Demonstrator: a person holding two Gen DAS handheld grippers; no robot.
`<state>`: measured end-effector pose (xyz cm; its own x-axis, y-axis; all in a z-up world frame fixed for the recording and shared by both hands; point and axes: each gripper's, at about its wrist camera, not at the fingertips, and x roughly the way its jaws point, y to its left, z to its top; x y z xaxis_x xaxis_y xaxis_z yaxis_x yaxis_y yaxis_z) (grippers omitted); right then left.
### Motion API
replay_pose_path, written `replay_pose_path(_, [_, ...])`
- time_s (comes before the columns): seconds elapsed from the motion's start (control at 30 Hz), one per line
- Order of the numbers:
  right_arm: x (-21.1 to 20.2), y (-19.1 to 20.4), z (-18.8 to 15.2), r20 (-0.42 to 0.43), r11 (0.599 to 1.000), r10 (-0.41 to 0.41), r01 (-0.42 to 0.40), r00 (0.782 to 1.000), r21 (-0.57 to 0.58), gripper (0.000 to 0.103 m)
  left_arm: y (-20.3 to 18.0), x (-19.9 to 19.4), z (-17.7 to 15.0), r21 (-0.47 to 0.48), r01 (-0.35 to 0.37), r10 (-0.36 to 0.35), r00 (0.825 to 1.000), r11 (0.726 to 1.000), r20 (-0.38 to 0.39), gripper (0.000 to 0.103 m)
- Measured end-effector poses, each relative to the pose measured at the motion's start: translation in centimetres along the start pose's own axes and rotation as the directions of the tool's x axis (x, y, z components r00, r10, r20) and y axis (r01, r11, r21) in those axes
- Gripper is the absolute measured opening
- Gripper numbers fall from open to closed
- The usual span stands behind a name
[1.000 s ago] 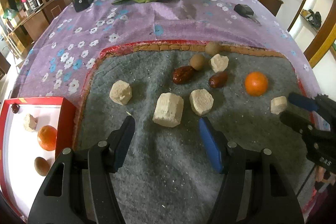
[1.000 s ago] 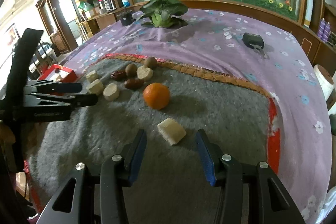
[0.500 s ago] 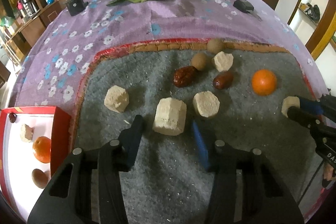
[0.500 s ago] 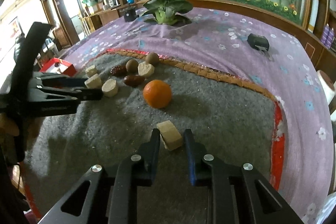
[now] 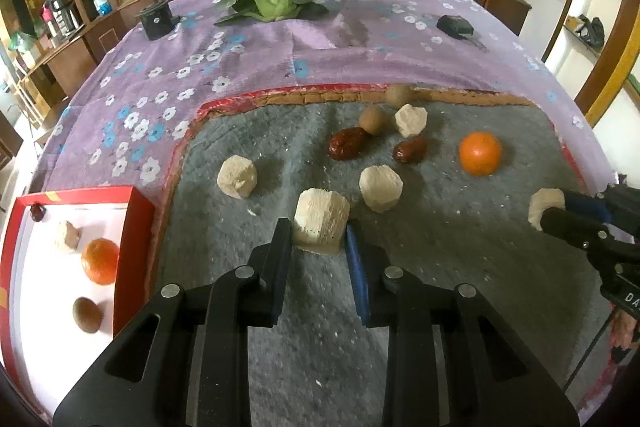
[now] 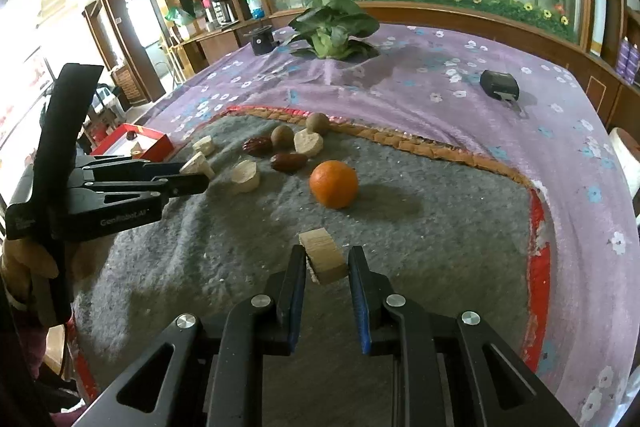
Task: Organize fruits
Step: 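Grasp a large beige chunk with the left gripper while the right gripper grasps a small beige cube, then carry both beige pieces into the white tray and open both grippers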
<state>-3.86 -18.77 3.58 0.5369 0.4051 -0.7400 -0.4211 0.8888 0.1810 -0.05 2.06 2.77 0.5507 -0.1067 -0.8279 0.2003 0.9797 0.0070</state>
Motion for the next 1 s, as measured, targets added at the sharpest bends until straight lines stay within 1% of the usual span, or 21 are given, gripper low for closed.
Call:
replay_pose_path(0.3, [-0.7,1.8,0.1,0.011,1.0,0.014,-0.014,1.0,-0.017,0.021,0.1,-3.2,-1.1,-0.008,-0.008,0.009,0.999,1.0,0.053,0.026])
replay_pose_path(0.63, [-0.8,5.1,0.6,0.021,0.998,0.039,-0.037,0.999,-0.059,0.021,1.3,-5.2,-2.4,-0.027,-0.07,0.072,0.994,0.997,0.084,0.026])
replay_pose_path(1.0, [0.0,9.5,1.9,0.012,0.989,0.069,-0.067,0.998,-0.132,0.021,4.5,-7.6,-3.6,-0.075,-0.116,0.124,0.985,0.99,0.123,0.026])
